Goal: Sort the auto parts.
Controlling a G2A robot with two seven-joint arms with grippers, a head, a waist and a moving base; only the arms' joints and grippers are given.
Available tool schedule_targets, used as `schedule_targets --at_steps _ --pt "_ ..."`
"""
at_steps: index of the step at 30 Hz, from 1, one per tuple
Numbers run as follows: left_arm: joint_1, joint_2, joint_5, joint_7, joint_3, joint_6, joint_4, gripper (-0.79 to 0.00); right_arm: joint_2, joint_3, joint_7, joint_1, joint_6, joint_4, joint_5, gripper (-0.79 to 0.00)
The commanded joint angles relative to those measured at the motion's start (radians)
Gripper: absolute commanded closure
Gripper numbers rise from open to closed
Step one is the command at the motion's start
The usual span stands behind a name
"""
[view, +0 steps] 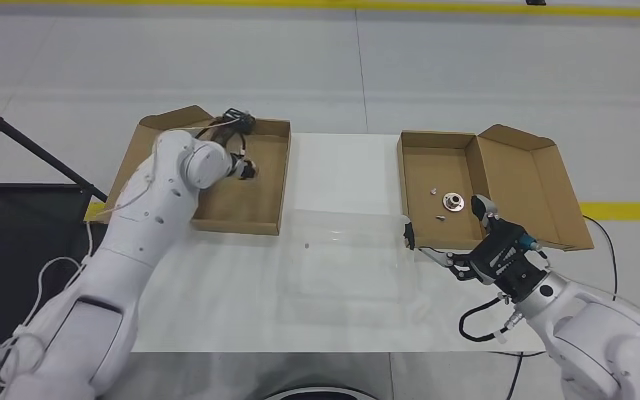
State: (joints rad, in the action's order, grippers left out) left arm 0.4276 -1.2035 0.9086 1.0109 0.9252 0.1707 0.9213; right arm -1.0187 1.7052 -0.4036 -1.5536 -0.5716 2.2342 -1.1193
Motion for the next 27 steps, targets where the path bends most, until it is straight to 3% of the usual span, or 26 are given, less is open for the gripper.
schedule_targets --at_steps 1,10,11,12,13,20,21,22,24,27 --pt "-0.021 -0.015 -0.003 -0.001 -0.031 0.0 -0.052 0.0 0.0 0.0 0.0 0.0 0.0 0.0 0.0 -0.785" --pt "-0.096 -0.079 -0.038 -0.01 -0.118 0.03 -0.251 0.0 0.0 0.0 0.0 0.0 0.0 0.0 0.0 -0.785" --pt "-0.103 -0.084 -0.04 -0.013 -0.124 0.033 -0.265 -0.04 0.0 0.0 0.0 0.0 0.0 0.0 0.0 -0.785" --pt "-0.109 -0.089 -0.043 -0.02 -0.127 0.033 -0.28 -0.197 0.0 0.0 0.0 0.0 0.0 0.0 0.0 -0.785" --pt "-0.113 -0.094 -0.046 -0.025 -0.131 0.036 -0.292 -0.265 0.0 0.0 0.0 0.0 0.0 0.0 0.0 -0.785" --pt "-0.137 -0.119 -0.054 -0.06 -0.148 0.048 -0.362 -0.422 0.0 0.0 0.0 0.0 0.0 0.0 0.0 -0.785" --pt "-0.141 -0.121 -0.058 -0.065 -0.147 0.051 -0.369 -0.483 0.0 0.0 0.0 0.0 0.0 0.0 0.0 -0.785" --pt "-0.146 -0.121 -0.066 -0.072 -0.142 0.054 -0.376 -0.61 0.0 0.0 0.0 0.0 0.0 0.0 0.0 -0.785" --pt "-0.156 -0.12 -0.077 -0.081 -0.131 0.068 -0.387 -0.73 0.0 0.0 0.0 0.0 0.0 0.0 0.0 -0.785" --pt "-0.165 -0.111 -0.085 -0.095 -0.111 0.089 -0.391 -0.785 0.0 0.0 0.0 0.0 0.0 0.0 0.0 -0.785"
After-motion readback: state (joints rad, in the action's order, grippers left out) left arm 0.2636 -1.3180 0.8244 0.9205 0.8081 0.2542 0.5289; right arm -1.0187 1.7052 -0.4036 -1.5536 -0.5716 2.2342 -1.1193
